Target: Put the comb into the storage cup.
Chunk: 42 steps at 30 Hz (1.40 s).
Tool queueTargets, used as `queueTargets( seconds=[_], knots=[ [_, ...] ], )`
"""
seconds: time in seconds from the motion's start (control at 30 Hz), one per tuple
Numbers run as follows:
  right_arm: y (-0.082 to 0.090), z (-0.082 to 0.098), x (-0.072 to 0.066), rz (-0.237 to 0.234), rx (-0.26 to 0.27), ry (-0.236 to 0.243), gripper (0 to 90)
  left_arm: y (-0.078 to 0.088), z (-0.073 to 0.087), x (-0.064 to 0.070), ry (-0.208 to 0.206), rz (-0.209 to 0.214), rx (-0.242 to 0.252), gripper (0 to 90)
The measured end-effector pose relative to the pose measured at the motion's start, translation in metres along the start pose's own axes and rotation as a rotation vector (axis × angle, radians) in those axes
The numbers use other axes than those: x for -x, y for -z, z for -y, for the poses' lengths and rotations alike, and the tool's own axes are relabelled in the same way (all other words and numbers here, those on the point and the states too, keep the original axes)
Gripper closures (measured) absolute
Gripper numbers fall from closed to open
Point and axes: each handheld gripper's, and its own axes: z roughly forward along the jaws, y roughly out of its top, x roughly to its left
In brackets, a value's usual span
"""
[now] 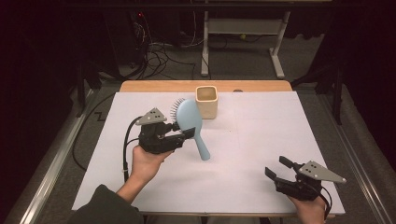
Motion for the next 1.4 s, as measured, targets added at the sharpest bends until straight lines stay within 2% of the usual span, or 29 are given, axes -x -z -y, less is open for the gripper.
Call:
queueTargets(
  seconds=[0.27, 0.4, 0.63, 0.9, 1.4],
  knots=[
    [0.004, 0.006, 0.006, 0.018, -0.005, -0.025, 30.0, -0.001, -0.005, -0.008, 0.019, -0.011, 0.006, 53.8],
    [0.006, 0.008, 0.009, 0.025, -0.004, -0.035, 29.9, -0.001, -0.01, -0.007, -0.021, -0.053, 0.005, 53.7],
    [0.006, 0.009, 0.009, 0.028, -0.004, -0.037, 30.0, -0.001, -0.018, -0.016, -0.009, -0.072, 0.004, 53.8],
    [0.005, 0.009, 0.009, 0.023, -0.012, -0.038, 30.0, -0.004, -0.032, -0.017, -0.023, -0.082, 0.013, 53.7],
    [0.004, 0.01, 0.008, 0.02, -0.019, -0.039, 30.1, -0.011, -0.044, -0.021, -0.022, -0.09, 0.013, 53.7]
  ],
)
